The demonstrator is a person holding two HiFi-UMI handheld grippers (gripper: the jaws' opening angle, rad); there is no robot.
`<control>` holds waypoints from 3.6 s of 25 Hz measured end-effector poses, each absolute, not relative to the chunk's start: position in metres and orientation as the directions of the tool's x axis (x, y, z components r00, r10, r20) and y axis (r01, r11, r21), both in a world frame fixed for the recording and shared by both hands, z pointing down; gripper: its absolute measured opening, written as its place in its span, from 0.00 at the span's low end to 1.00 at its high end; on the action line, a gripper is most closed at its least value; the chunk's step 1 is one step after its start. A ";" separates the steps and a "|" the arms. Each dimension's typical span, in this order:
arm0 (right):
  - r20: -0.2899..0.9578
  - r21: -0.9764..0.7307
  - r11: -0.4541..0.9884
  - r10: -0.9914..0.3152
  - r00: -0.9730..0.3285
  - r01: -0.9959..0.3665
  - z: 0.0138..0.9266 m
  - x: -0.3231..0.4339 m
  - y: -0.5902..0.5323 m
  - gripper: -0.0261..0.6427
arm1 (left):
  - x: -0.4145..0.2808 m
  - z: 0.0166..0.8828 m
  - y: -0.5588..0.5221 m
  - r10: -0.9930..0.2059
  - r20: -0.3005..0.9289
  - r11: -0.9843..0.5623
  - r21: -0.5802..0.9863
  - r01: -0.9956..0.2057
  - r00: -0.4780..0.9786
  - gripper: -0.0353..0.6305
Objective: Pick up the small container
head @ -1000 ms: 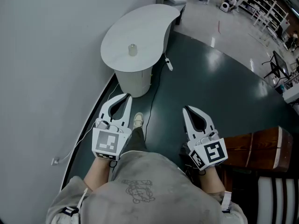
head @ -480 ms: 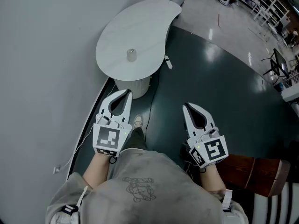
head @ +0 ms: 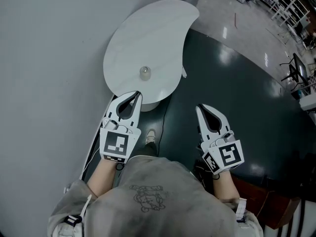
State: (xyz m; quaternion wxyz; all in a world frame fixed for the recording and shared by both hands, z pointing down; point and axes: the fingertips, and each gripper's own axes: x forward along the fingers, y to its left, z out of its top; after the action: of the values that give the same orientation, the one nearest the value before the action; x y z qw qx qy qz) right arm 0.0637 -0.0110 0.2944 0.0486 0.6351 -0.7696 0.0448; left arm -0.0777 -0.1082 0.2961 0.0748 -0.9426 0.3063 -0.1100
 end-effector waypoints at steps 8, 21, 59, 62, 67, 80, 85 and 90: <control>0.134 -0.005 0.171 -0.976 -0.170 -0.985 0.308 0.080 -0.102 0.09 | -0.058 0.311 -0.199 -0.580 0.150 -0.810 -0.211 -0.547 0.801 0.08; 0.140 -0.001 0.260 -0.956 -0.258 -0.966 0.309 0.109 -0.164 0.09 | -0.026 0.311 -0.250 -0.623 0.156 -0.780 -0.204 -0.592 0.767 0.08; 0.237 -0.038 0.371 -0.899 -0.369 -0.928 0.392 0.161 -0.250 0.09 | 0.036 0.442 -0.336 -0.697 0.234 -0.717 -0.177 -0.675 0.678 0.55; 0.254 -0.055 0.369 -0.893 -0.371 -0.928 0.410 0.160 -0.259 0.09 | 0.040 0.470 -0.347 -0.687 0.269 -0.724 -0.171 -0.668 0.675 0.56; 0.277 -0.080 0.362 -0.887 -0.369 -0.929 0.438 0.159 -0.271 0.09 | 0.045 0.514 -0.361 -0.666 0.327 -0.737 -0.149 -0.660 0.670 0.56; 0.342 -0.101 0.342 -0.870 -0.356 -0.934 0.499 0.165 -0.272 0.09 | 0.040 0.631 -0.380 -0.663 0.468 -0.688 -0.074 -0.722 0.584 0.57; 0.359 -0.117 0.323 -0.868 -0.343 -0.939 0.519 0.166 -0.273 0.09 | 0.042 0.652 -0.383 -0.649 0.479 -0.693 -0.052 -0.719 0.591 0.57; 0.370 -0.127 0.318 -0.864 -0.342 -0.940 0.534 0.163 -0.276 0.09 | 0.042 0.677 -0.388 -0.622 0.515 -0.693 -0.011 -0.721 0.590 0.57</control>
State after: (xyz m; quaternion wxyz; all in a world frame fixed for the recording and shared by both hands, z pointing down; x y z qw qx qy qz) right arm 0.1633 -0.2756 0.5337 0.1177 0.5613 -0.8031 0.1616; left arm 0.0417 -0.3880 0.6772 -0.0997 -0.8861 0.3787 -0.2479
